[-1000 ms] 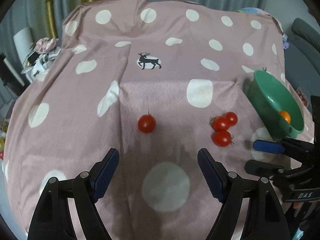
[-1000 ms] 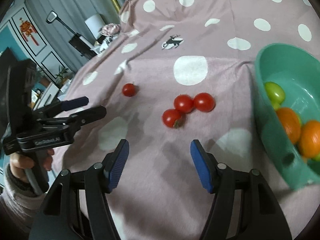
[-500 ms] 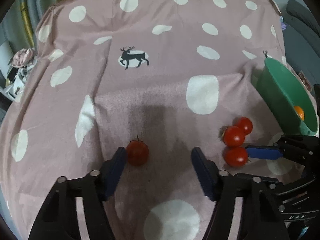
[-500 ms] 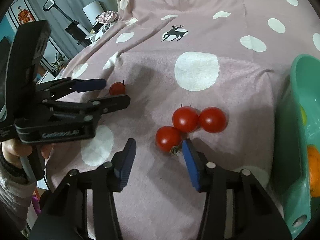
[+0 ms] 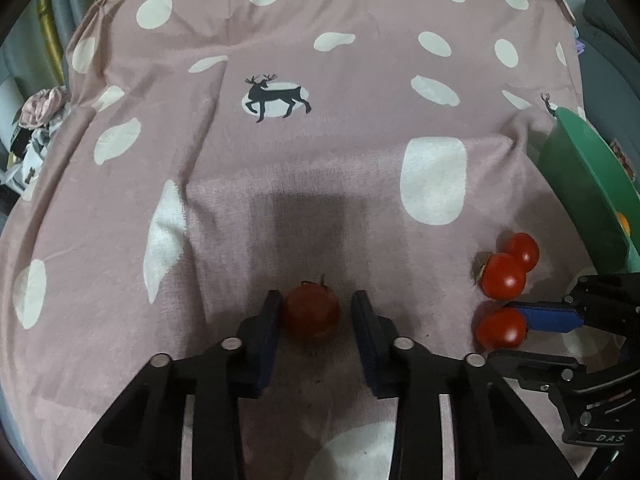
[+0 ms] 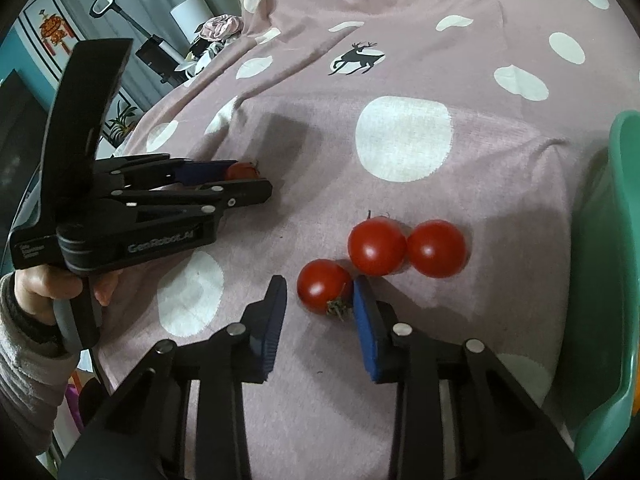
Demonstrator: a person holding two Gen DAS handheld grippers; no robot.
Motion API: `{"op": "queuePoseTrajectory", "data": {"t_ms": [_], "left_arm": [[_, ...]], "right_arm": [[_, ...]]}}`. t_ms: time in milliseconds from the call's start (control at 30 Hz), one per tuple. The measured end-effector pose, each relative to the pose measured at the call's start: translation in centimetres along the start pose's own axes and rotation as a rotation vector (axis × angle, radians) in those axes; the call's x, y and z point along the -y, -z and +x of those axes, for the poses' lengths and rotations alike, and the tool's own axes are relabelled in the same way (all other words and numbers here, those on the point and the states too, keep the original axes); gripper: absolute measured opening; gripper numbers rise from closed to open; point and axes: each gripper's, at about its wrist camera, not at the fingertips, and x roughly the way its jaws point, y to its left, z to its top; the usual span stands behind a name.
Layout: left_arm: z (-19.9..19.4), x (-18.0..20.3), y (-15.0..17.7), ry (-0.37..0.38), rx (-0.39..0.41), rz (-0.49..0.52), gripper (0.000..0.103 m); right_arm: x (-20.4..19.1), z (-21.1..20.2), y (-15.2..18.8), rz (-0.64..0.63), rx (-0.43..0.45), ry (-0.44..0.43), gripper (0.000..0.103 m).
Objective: Organize fruits
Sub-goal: 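Grasp a cherry tomato with the left tool while the right tool grasps another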
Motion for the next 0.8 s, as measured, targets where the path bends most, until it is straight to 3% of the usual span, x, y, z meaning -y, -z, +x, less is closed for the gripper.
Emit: {"op": "queuePoseTrajectory", "data": {"t_ms": [167, 467, 800], "left_arm": [[-0.2, 0.2, 0.0, -0.018, 0.007, 0.013, 0.029], [-3.2, 1.0, 0.9, 0.015, 0.063, 0.003, 0.029], [-7.2, 2.2, 3.4, 0.056, 0.113, -0.076, 0.029]], "right_arm": [[0.0, 0.1, -0.2, 0.008, 0.000, -0.018, 0.028], [-0.9, -1.3, 0.8, -0.006, 0.036, -0.046, 0.028], [-0.7, -4.4, 3.7, 0.014, 0.077, -0.056, 0.028]]}}
